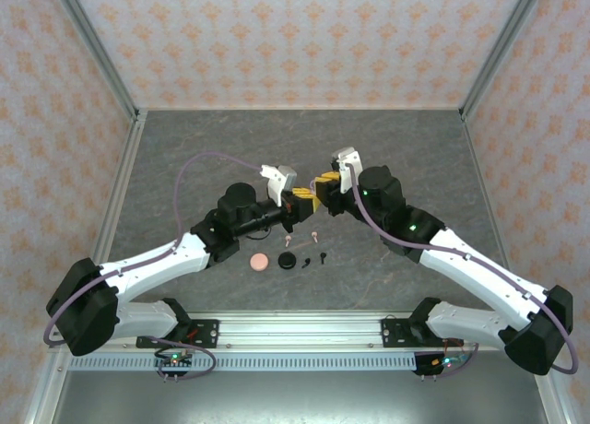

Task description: Insert the wireless bluetooth earbuds into the charging case

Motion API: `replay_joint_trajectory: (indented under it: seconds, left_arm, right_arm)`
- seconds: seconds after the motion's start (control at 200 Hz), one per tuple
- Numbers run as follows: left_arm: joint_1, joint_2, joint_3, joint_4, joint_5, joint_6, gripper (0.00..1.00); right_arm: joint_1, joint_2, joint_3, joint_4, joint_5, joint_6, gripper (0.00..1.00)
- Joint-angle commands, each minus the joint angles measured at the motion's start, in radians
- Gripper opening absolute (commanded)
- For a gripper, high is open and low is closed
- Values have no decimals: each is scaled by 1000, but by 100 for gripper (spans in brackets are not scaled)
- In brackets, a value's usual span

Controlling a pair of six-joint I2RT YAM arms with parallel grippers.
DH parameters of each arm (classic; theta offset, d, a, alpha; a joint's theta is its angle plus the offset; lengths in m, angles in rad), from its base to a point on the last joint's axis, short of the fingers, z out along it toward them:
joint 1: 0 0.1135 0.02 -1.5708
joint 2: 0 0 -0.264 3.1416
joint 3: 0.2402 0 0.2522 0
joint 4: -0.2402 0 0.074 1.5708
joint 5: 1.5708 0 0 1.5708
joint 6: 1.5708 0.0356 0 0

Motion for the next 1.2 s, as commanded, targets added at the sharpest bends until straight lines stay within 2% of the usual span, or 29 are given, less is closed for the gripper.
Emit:
replay_joint_trajectory:
  seconds: [0.0, 0.42, 1.196]
  left_arm:
    - [-4, -25, 11, 83, -15, 7, 0]
    - [-3, -45, -4, 81, -14, 16, 0]
    - [-3, -39, -1, 79, -5, 26, 0]
  right_arm:
    - [-6, 1, 26, -81, -14, 28, 22]
    - [-15, 64, 108, -161, -39, 65, 21]
    - [-18, 113, 155, -205, -42, 58, 22]
